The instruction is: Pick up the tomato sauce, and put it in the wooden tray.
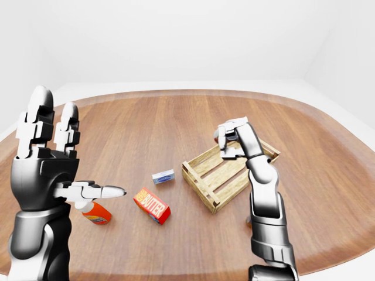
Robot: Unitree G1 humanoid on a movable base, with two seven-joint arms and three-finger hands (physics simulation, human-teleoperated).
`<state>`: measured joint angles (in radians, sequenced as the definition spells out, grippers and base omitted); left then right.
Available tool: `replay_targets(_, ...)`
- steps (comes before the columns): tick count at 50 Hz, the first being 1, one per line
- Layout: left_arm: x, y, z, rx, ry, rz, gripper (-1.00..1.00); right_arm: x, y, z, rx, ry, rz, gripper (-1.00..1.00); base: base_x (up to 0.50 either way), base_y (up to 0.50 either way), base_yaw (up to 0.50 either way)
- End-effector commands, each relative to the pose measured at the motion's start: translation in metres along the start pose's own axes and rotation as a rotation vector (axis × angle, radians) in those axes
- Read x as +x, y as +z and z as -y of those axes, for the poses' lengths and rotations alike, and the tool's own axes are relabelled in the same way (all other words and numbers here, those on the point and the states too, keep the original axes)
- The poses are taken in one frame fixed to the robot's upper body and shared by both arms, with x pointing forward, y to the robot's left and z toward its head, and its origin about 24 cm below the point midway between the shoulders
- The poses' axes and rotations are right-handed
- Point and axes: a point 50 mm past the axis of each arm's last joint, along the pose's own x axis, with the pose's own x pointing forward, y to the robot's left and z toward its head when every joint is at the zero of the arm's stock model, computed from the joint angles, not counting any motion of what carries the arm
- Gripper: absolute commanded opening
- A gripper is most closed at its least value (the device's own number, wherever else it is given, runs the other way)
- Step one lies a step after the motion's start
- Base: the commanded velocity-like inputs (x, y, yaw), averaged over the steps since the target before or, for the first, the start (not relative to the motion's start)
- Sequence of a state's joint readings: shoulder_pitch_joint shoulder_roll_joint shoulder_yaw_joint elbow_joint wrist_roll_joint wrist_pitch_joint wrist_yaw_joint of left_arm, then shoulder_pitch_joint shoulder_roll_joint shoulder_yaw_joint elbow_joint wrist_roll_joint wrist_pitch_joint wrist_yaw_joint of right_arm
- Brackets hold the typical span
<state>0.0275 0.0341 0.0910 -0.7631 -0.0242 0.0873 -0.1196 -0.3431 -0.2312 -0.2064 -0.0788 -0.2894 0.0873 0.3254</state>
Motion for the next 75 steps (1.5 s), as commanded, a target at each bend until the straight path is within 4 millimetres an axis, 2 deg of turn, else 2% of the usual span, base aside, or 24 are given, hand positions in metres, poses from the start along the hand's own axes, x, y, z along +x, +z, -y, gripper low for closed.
replay_targets(1, 0.0, 0.004, -0.001, 0.001, 0.002, 0.019, 1.0, 0.014, -0.051, 0.003, 0.089, -0.091, -0.211, -1.0, 0.0, 0.0, 0.0)
replay_targets(4, 0.0, 0.005, -0.001, 0.0, 0.002, 0.022, 1.0, 0.012, -0.065, 0.0, 0.097, -0.099, -0.273, -1.0, 0.0, 0.0, 0.0)
replay_targets(7, 0.001, 0.005, -0.001, -0.001, 0.002, 0.026, 1.0, 0.009, -0.087, -0.005, 0.119, -0.12, -0.38, -1.0, 0.0, 0.0, 0.0)
replay_targets(11, 0.0, 0.005, -0.001, -0.003, 0.001, 0.025, 1.0, 0.007, -0.104, -0.011, 0.116, -0.135, -0.464, -1.0, 0.0, 0.0, 0.0)
replay_targets(16, 0.001, 0.009, -0.001, -0.002, 0.003, 0.043, 1.0, 0.005, -0.118, -0.017, 0.066, -0.15, -0.549, -1.0, 0.0, 0.0, 0.0)
replay_targets(30, 0.003, 0.018, -0.004, -0.007, 0.011, 0.09, 1.0, -0.004, -0.141, -0.029, -0.065, -0.163, -0.695, -1.0, 0.0, 0.0, 0.0)
replay_targets(43, 0.003, 0.02, -0.005, -0.01, 0.014, 0.1, 1.0, -0.007, -0.15, -0.033, -0.147, -0.185, -0.756, -1.0, 0.0, 0.0, 0.0)
replay_targets(53, 0.003, 0.023, -0.006, -0.011, 0.016, 0.116, 1.0, -0.001, -0.145, -0.032, -0.184, -0.194, -0.734, -1.0, 0.0, 0.0, 0.0)
replay_targets(75, 0.004, 0.03, -0.009, -0.011, 0.025, 0.152, 1.0, -0.004, -0.15, -0.048, -0.197, -0.183, -0.781, -1.0, 0.0, 0.0, 0.0)
